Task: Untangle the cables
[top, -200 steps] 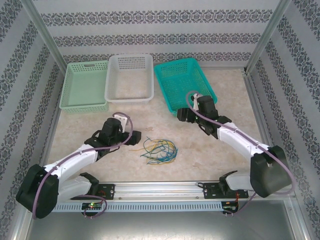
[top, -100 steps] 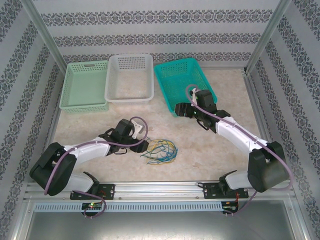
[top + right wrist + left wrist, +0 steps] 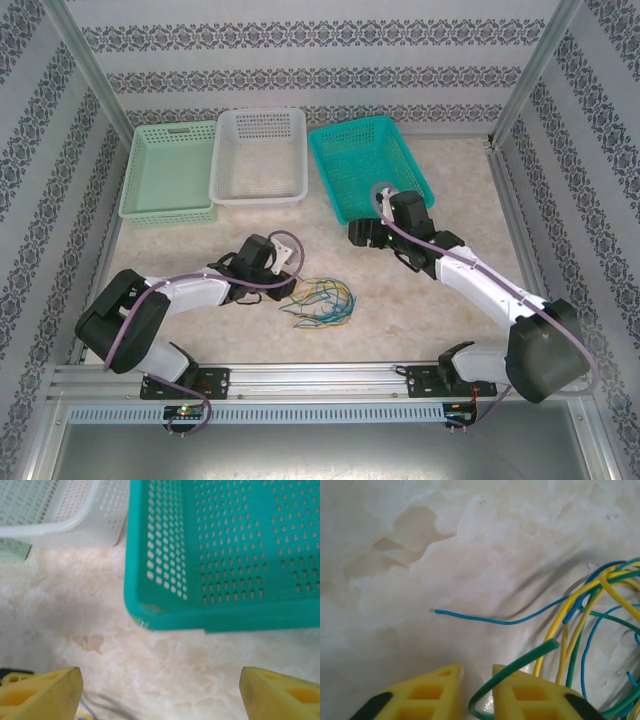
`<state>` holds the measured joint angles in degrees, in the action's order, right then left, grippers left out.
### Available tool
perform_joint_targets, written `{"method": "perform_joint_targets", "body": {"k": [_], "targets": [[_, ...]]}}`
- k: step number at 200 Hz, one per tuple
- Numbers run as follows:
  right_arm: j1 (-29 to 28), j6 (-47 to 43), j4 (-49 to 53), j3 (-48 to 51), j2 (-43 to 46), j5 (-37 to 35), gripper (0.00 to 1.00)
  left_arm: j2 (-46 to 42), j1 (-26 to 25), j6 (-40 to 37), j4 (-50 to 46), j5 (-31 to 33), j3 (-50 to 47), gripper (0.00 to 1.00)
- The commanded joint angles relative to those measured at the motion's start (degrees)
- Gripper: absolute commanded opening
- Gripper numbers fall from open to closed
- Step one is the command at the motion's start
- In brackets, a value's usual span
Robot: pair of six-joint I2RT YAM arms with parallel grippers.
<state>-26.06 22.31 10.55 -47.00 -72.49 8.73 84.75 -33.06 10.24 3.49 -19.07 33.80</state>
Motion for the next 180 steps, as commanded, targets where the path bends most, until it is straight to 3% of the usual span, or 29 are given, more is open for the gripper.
{"method": "perform_joint_targets", "body": {"k": [1, 32, 64, 86, 110, 154, 180], "targets": [[-4.62, -2.63, 2.03, 3.10, 2.87, 1.93, 0.91, -1.81, -0.60, -0.26, 0.37, 1.86, 1.10, 0.13], [-11.25, -1.28, -3.57, 9.44, 2.90, 2.08, 0.94, -5.58, -0.65, -2.30, -2.42, 3.26, 2.33, 0.08], [-15.39, -1.56, -1.55, 5.66, -7.92, 0.20, 0.91, -6.92, -0.60, -4.08, -4.49, 4.34, 3.75, 0.01], [-15.86, -0.42, 1.23, 2.14, -15.49, -0.60, 0.71, -8.38, -0.60, -4.35, -5.41, 5.56, 4.05, 0.00], [-15.96, 1.53, 0.99, 2.63, -16.48, -3.02, 0.45, -11.17, -0.52, -4.08, -5.80, 8.93, 3.55, 0.00], [-15.28, 1.97, 1.36, 6.97, -10.40, -5.89, 0.15, -17.45, -0.05, -4.01, -7.18, 18.06, 2.89, 0.00], [-13.39, 4.00, 0.83, 10.83, -5.39, -7.52, 0.07, -20.98, 0.85, -3.10, -8.18, 22.80, 3.04, 0.00]]}}
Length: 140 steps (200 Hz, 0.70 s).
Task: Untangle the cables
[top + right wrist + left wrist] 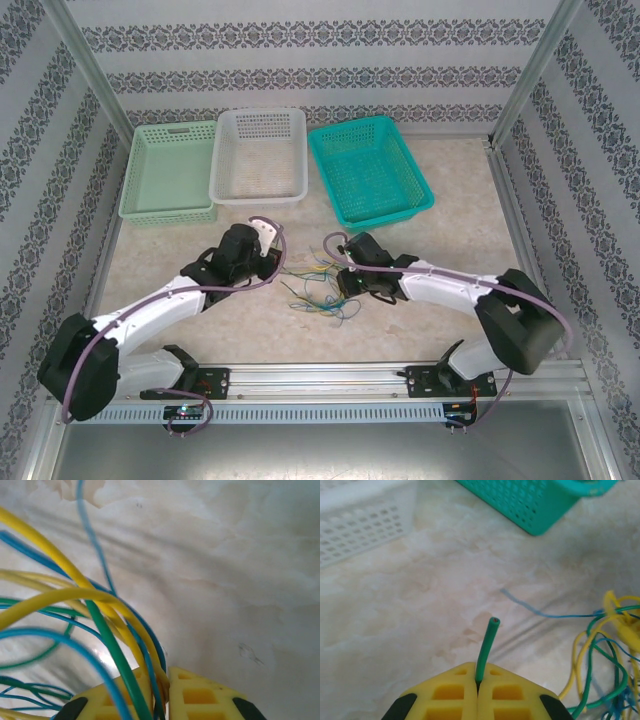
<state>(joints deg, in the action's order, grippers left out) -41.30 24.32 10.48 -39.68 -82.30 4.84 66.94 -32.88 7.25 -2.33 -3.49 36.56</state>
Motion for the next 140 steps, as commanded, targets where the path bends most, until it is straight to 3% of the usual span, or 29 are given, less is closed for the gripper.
{"method": "perform_joint_targets", "body": {"k": [1, 49, 79, 90, 103, 118, 130, 140], "targets": [[1.93, 2.06, 0.88, 3.67, 4.69, -3.66, 0.07, -3.28, 0.74, -0.07, -2.35, 7.41, 0.32, 0.00], [5.15, 1.73, 3.68, 6.76, 10.87, -6.16, 0.04, -7.81, 2.95, 2.04, -4.05, 13.92, 0.36, 0.00], [5.27, -0.29, 5.98, 5.77, 10.02, -5.96, 0.08, -9.26, 3.89, 2.29, -4.90, 15.72, 0.96, 0.00], [5.10, -0.65, 7.09, 4.79, 8.58, -6.53, 0.21, -9.51, 4.21, 2.50, -4.96, 16.10, 1.23, 0.00], [4.93, -0.68, 6.41, 4.07, 7.37, -6.13, 0.51, -9.63, 4.30, 2.67, -4.49, 15.44, 1.57, 0.00], [4.67, -0.54, 2.87, 4.09, 7.46, -3.38, 0.59, -9.75, 4.26, 2.94, -3.66, 13.73, 1.59, 0.00], [4.66, 0.11, 0.98, 4.09, 8.00, -2.24, 0.78, -9.60, 4.28, 3.37, -3.80, 13.29, 1.89, 0.00], [4.82, 0.44, -0.18, 4.08, 8.73, -1.07, 0.82, -9.56, 4.25, 3.77, -4.29, 13.45, 1.90, 0.00]]}}
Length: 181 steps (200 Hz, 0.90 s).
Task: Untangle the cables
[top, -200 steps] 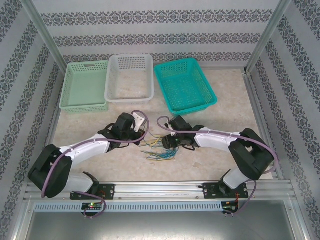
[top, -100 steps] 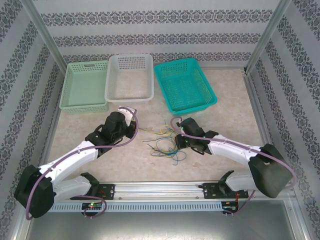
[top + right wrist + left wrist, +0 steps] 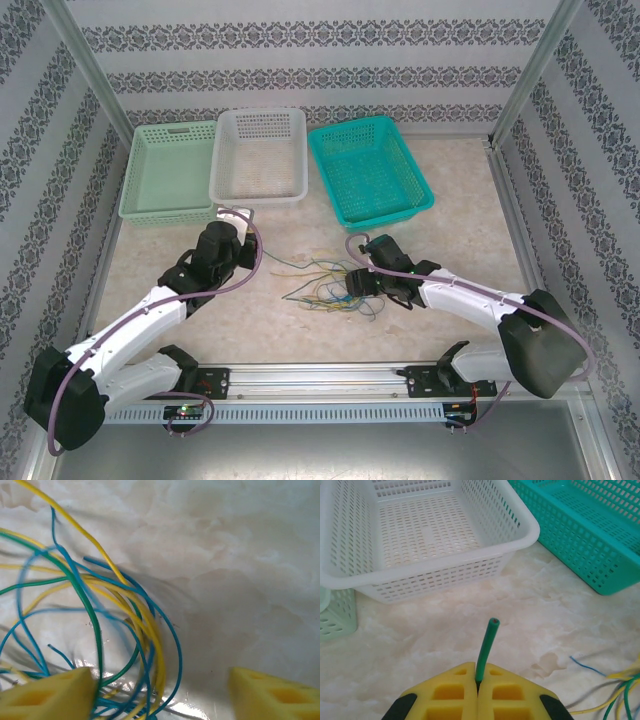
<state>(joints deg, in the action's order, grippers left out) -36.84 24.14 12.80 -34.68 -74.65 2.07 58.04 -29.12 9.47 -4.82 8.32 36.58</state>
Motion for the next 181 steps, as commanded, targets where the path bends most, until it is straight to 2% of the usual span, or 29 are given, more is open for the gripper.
{"method": "perform_joint_targets", "body": {"k": [1, 25, 57, 102, 125, 154, 181], "targets": [[0.45, 0.59, -2.60, -0.92, 1.17, 1.84, 0.83, -0.65, 0.48, 1.53, -1.87, 1.72, 1.85, 0.00], [0.98, 0.14, -2.94, -1.09, 3.65, 4.38, 0.86, -1.44, 0.51, 1.60, -3.59, 2.73, 1.89, 0.00], [1.29, -1.86, -0.81, -1.45, 8.37, 3.73, 0.86, -4.37, 0.54, 0.77, -4.95, 2.58, 2.78, 0.00], [1.72, -3.71, -3.43, -1.09, 15.46, 1.32, 0.85, -5.84, 0.52, 3.32, -9.18, -6.50, 10.28, 0.00], [2.06, -3.70, -2.24, -3.56, 13.01, 1.05, 0.81, -5.57, 0.52, 5.27, -9.67, -9.14, 12.39, 0.00], [1.70, -3.26, -0.88, -6.40, 7.87, 1.97, 0.77, -6.57, 0.53, 5.76, -12.03, -7.26, 14.75, 0.00], [0.28, -3.75, -5.59, -5.12, 6.76, 2.15, 0.77, -7.56, 0.56, 5.28, -12.27, -6.03, 16.20, 0.00]]}}
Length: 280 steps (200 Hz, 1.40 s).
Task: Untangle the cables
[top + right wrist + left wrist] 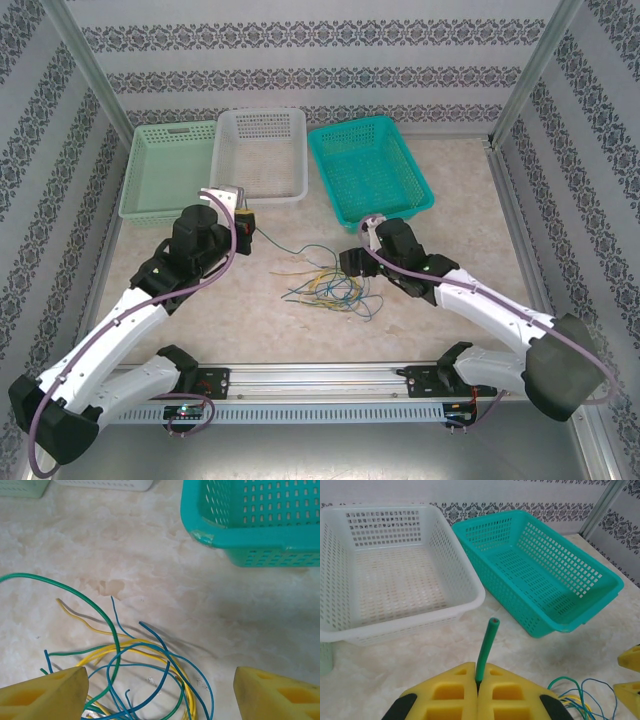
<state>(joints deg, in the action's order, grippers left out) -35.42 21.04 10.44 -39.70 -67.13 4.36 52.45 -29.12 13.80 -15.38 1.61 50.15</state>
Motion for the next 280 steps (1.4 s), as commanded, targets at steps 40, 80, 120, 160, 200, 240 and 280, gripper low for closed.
{"method": "perform_joint_targets", "body": {"k": [40, 80, 120, 160, 200, 240, 280], "targets": [[-2.13, -2.95, -7.79, 0.41, -6.09, 1.07, 0.80, -1.23, 0.49, 3.73, 7.84, -2.01, 0.46, 0.00], [-1.60, -3.29, -12.12, -0.38, -13.26, 4.50, 0.74, 0.51, 0.48, 2.34, 7.92, -1.32, 2.89, 0.00], [-1.97, -0.81, -16.66, 2.11, -12.72, 7.30, 0.72, -1.37, 0.49, -0.51, 7.38, 3.61, 5.70, 0.00], [-2.01, 1.51, -16.63, 1.56, -10.75, 14.64, 0.69, -0.84, 0.56, 1.08, 12.98, 1.77, 3.22, 0.00], [-2.54, 0.01, -15.22, 2.28, -10.17, 16.18, 0.61, -1.73, 0.56, 4.44, 20.86, 1.55, -0.98, 0.00], [-2.87, 0.71, -16.68, -0.08, -12.45, 16.73, 0.50, -2.05, 0.52, 8.71, 27.85, 1.01, -5.03, 0.00], [-4.89, -3.03, -13.03, -1.22, -12.70, 4.32, 0.17, -4.57, 0.50, 9.30, 29.05, 2.95, -7.63, 0.00]]}}
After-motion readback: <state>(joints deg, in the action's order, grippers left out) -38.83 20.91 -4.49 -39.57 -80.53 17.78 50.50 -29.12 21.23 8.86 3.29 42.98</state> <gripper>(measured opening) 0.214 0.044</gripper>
